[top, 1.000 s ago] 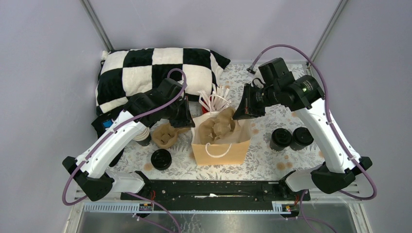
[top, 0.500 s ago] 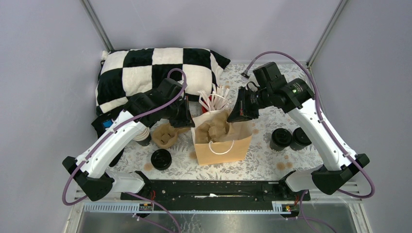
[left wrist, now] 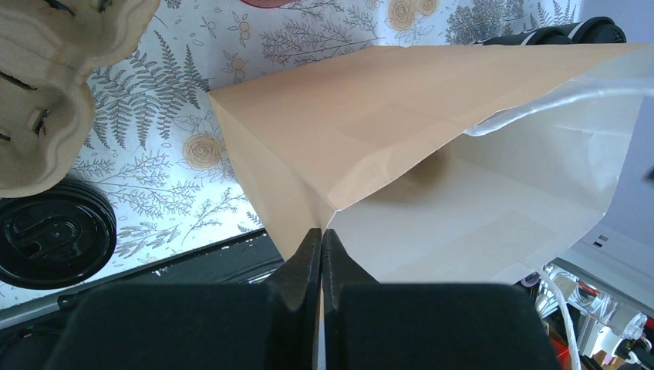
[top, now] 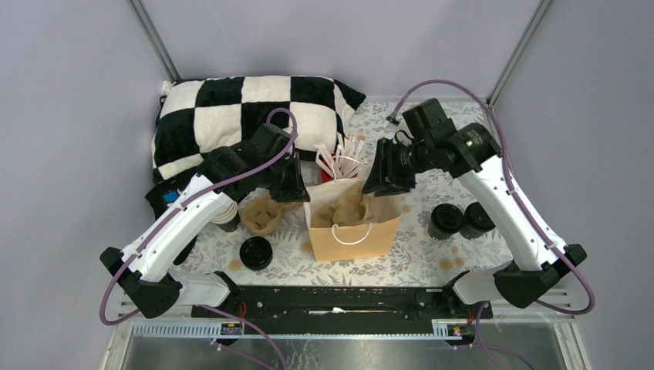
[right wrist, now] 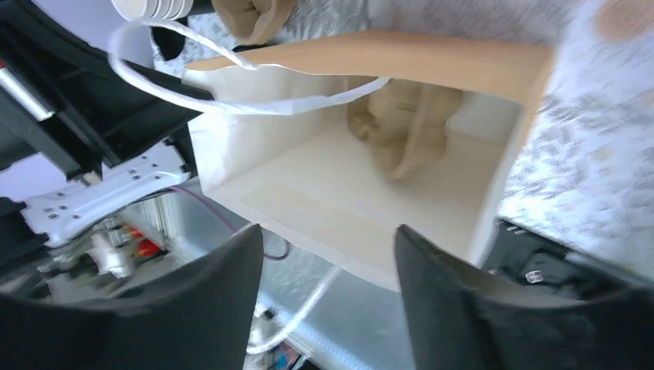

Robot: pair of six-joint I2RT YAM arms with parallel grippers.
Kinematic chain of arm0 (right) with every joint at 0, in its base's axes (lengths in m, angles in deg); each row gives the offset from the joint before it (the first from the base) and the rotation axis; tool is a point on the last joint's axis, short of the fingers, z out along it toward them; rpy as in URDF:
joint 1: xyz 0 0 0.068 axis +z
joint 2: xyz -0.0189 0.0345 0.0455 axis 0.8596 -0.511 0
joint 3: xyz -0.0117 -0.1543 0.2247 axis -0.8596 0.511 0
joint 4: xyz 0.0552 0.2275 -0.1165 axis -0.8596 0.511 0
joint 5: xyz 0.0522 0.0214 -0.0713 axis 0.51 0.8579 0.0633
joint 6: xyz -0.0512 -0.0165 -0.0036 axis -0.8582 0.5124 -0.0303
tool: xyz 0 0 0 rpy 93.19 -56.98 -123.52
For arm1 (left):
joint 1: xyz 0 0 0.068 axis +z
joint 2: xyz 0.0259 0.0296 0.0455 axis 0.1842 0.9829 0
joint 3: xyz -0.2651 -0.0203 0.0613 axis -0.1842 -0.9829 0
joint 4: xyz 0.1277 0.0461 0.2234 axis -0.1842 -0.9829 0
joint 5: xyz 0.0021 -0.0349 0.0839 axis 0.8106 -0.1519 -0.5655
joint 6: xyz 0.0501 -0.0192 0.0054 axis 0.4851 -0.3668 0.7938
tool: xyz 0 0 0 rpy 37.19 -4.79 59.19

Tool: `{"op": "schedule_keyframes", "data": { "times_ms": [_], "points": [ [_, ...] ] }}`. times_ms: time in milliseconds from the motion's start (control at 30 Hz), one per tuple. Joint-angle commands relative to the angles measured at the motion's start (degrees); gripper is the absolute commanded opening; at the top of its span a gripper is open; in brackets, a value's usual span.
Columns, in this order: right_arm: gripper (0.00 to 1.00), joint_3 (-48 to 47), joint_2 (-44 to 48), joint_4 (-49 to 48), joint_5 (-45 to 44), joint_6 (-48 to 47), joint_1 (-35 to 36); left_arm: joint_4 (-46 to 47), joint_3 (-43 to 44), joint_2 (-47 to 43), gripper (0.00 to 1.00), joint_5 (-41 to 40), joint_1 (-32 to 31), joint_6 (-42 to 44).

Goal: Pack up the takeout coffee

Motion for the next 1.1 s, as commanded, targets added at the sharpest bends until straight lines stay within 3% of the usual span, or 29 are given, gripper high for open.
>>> {"op": "schedule_keyframes", "data": {
  "times_ms": [0,33,100,200,367,467,633,733,767,833,933,1033,1067],
  "points": [
    [0.88,-12.21,0.73,11.33,-8.56,-4.94,-0.31,1.15,1.88,0.42,0.0,0.37,-0.21,0.9],
    [0.93,-13.76,1.19,11.44,-8.28,-5.3,-0.31,1.04,2.16,0.6,0.0,0.42,-0.21,1.21],
    [0.94,-16.57,1.5,13.09,-12.15,-6.85,-0.35,0.46,2.88,0.9,0.01,0.26,-0.21,1.56],
    [0.95,-12.61,3.85,13.16,-19.59,-7.21,-0.31,0.34,3.25,0.9,0.08,0.18,-0.21,1.41],
    [0.91,-5.97,4.04,13.1,-24.85,-6.82,-0.29,-0.37,3.65,1.47,0.16,0.85,-0.14,1.8],
    [0.85,-4.81,2.0,12.82,-22.7,-8.13,-0.29,-0.85,3.04,1.59,0.2,1.26,-0.2,1.52],
    [0.66,-3.38,0.03,12.75,-25.08,-4.34,3.85,-4.05,5.03,3.7,0.2,-0.28,-1.06,1.12],
    [0.59,-1.76,-0.05,12.88,-29.32,-1.31,7.8,-7.25,8.04,6.22,0.13,-2.89,-3.29,0.21],
    [0.54,-1.57,-0.33,12.86,-30.21,-0.58,8.76,-8.13,9.13,6.93,0.1,-4.09,-4.24,-0.09],
    [0.32,-1.31,-0.83,12.78,-33.04,0.76,10.46,-8.99,10.95,8.14,0.07,-5.77,-5.6,-0.52],
    [0.2,0.29,-0.57,12.34,-36.64,1.51,11.37,-9.41,13.64,8.99,0.0,-7.21,-5.83,-0.53],
    [0.0,-4.81,0.13,12.8,-36.67,1.25,11.5,-10.21,18.31,10.03,0.0,-7.13,-5.83,-0.76],
    [0.0,-6.5,0.98,12.76,-34.84,2.03,11.5,-10.5,19.7,10.29,0.0,-7.04,-5.84,-1.12]
  ]
}}
